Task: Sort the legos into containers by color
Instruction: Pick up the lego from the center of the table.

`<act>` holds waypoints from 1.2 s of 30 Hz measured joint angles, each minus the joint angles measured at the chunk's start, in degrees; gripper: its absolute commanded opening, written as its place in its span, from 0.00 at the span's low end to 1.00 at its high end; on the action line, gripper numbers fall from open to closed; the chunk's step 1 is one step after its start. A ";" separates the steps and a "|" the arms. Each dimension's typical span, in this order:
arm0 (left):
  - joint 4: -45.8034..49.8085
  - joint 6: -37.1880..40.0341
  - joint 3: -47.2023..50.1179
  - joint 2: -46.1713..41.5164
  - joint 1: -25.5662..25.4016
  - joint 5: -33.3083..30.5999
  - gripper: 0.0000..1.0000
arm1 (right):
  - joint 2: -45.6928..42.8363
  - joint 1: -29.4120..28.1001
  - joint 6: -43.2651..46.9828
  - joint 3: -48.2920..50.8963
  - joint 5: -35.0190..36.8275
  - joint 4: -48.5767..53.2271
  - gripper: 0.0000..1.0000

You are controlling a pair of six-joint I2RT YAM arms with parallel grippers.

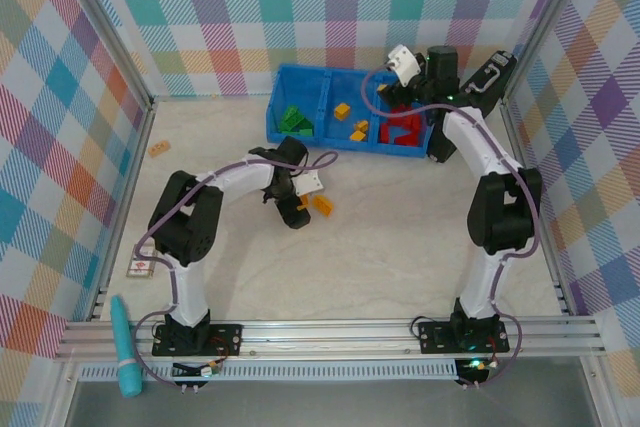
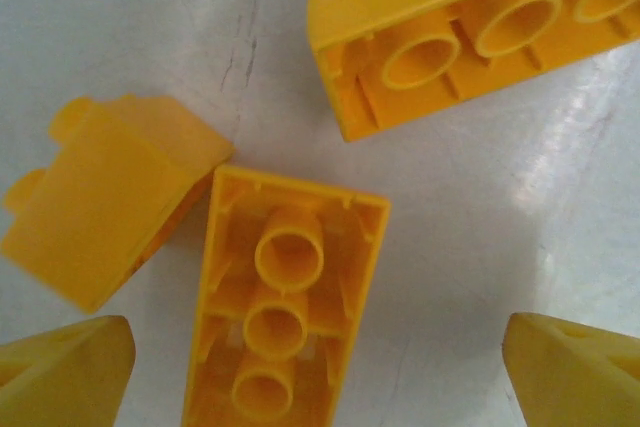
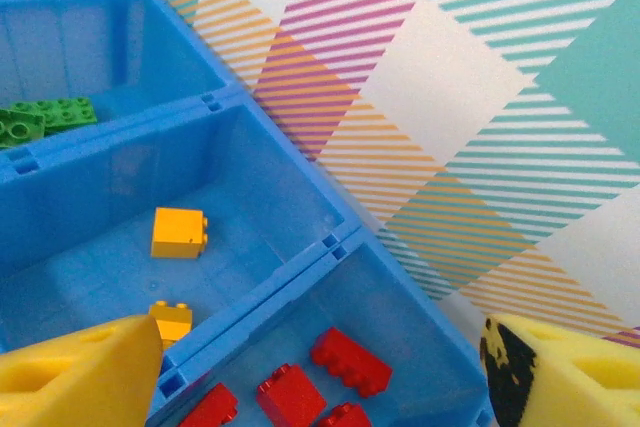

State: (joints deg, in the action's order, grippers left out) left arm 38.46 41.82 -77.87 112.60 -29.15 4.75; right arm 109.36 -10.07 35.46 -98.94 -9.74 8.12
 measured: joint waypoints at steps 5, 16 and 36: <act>-0.07 0.35 -1.73 1.70 -0.13 -0.83 0.69 | -2.49 0.00 -0.55 0.92 -1.66 0.11 0.86; 1.07 -1.57 -3.41 3.17 -0.90 -0.96 0.24 | -3.89 -0.02 -0.87 2.45 -2.38 0.92 1.00; 5.35 -9.01 -20.46 2.14 -1.20 0.68 0.19 | -35.32 -0.11 -15.47 29.81 -5.70 -1.68 0.99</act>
State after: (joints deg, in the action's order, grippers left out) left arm 43.81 32.82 -98.32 114.74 -30.35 5.43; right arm 74.04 -10.17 19.99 -69.12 -15.44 6.44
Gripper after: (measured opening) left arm 0.317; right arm 0.988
